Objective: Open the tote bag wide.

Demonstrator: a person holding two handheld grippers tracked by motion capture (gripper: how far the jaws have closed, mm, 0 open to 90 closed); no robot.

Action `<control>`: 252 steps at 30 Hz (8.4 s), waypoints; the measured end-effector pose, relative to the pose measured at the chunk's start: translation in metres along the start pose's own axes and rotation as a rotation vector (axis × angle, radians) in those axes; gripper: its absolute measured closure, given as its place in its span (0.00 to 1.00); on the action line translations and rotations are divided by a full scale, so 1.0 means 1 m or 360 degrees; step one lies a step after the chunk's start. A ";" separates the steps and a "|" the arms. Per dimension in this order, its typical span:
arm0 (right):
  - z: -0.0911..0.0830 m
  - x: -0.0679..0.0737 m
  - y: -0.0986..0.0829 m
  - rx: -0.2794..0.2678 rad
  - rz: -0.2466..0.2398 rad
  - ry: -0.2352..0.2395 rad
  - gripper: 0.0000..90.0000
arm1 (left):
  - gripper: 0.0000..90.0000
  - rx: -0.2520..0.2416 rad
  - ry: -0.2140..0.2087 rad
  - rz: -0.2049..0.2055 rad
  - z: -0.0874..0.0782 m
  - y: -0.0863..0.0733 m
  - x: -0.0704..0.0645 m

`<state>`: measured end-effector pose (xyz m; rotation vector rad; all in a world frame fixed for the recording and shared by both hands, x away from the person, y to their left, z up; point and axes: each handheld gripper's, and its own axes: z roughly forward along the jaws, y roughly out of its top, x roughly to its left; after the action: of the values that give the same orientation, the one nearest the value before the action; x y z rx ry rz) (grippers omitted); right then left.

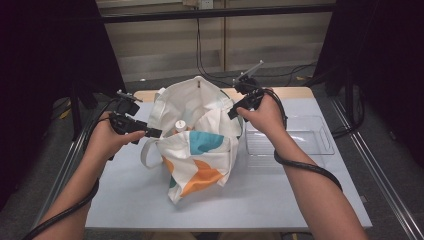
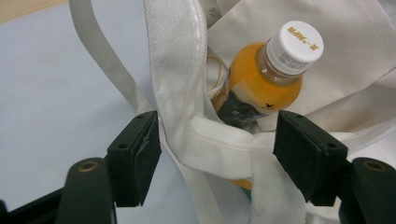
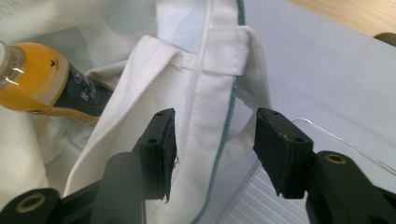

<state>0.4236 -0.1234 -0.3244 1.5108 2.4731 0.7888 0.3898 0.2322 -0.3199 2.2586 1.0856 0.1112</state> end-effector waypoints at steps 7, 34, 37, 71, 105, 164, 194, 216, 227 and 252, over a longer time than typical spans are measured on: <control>0.001 0.000 0.002 -0.0005 -0.0009 0.0001 0.56 | 0.33 -0.0065 0.0004 0.0050 -0.014 0.003 -0.006; 0.007 0.003 0.002 0.0019 0.0010 0.0004 0.60 | 0.41 -0.0082 -0.0137 0.0143 -0.013 0.001 -0.030; 0.009 0.006 0.002 0.0031 0.0007 0.0004 0.61 | 0.41 -0.0076 -0.0154 0.0164 -0.015 0.001 -0.031; 0.028 -0.008 -0.006 0.0052 0.0090 -0.0021 0.84 | 0.95 0.0073 -0.0373 0.0305 0.021 -0.023 -0.037; 0.062 -0.015 -0.027 0.0056 0.0170 -0.0046 0.85 | 0.97 0.0112 -0.0308 0.0402 0.050 -0.045 -0.034; 0.086 -0.013 -0.036 0.0152 0.0106 -0.0105 0.85 | 0.97 0.0166 -0.0230 0.0460 0.085 -0.076 -0.042; 0.068 -0.017 -0.034 0.0103 0.0111 -0.0090 0.78 | 0.74 0.0140 -0.0242 0.0448 0.051 -0.061 -0.042; 0.054 -0.015 -0.025 0.0078 0.0052 -0.0145 0.69 | 0.58 -0.0054 -0.0111 0.0389 0.003 -0.032 -0.034; 0.043 -0.022 -0.023 0.0003 0.0031 -0.0115 0.68 | 0.67 -0.0110 -0.0063 0.0334 0.002 -0.015 -0.025; 0.039 -0.022 -0.018 -0.0048 -0.0005 -0.0099 0.69 | 0.72 -0.0120 0.0021 0.0276 0.000 0.000 -0.022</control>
<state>0.4349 -0.1347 -0.3697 1.4972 2.4081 0.7631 0.3748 0.2163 -0.3158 2.2830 0.8759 0.2346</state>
